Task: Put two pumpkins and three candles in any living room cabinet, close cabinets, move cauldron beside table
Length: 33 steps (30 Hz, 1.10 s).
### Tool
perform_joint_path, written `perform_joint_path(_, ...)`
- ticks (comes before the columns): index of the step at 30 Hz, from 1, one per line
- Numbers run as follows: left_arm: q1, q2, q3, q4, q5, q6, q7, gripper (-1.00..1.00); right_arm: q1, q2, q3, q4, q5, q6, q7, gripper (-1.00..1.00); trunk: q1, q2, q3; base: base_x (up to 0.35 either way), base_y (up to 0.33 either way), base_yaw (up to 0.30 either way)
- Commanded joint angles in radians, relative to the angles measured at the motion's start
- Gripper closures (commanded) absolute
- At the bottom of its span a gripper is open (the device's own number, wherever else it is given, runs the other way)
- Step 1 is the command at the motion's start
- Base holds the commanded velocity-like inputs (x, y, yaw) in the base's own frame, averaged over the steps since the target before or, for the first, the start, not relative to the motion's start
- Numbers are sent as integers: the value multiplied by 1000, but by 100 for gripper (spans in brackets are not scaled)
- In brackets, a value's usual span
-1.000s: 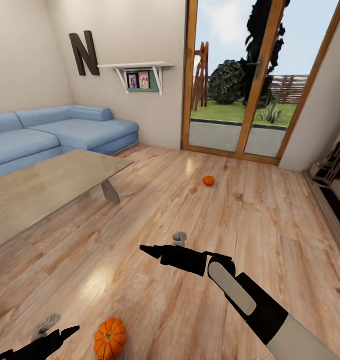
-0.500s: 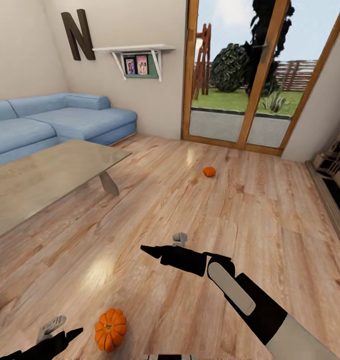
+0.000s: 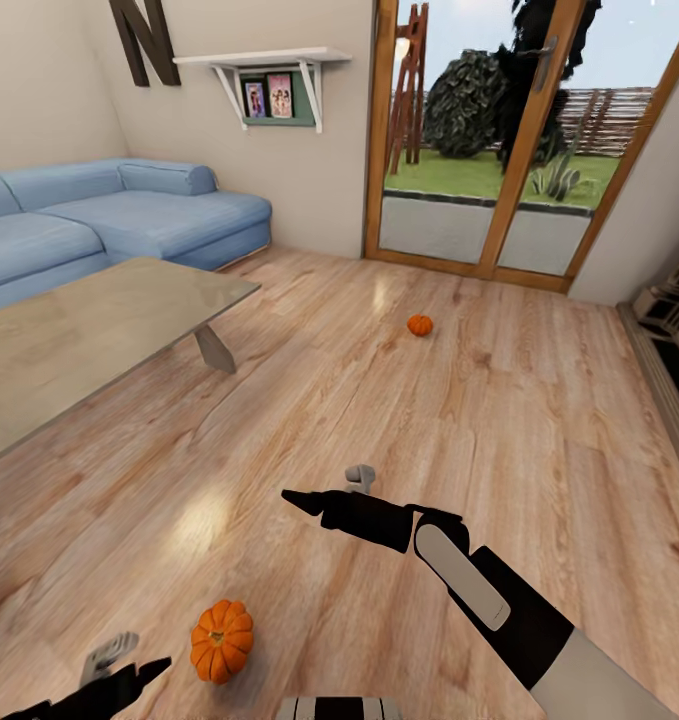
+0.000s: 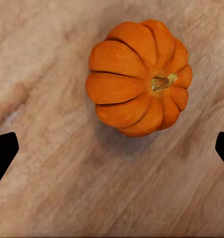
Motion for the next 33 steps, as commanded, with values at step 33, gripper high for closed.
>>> perform_joint_path(33,-165,10,3,-97,19,111,-3,-100,-1,-1,1,-2,-7,-1,0,-100,15,-8,-128,0,0,0)
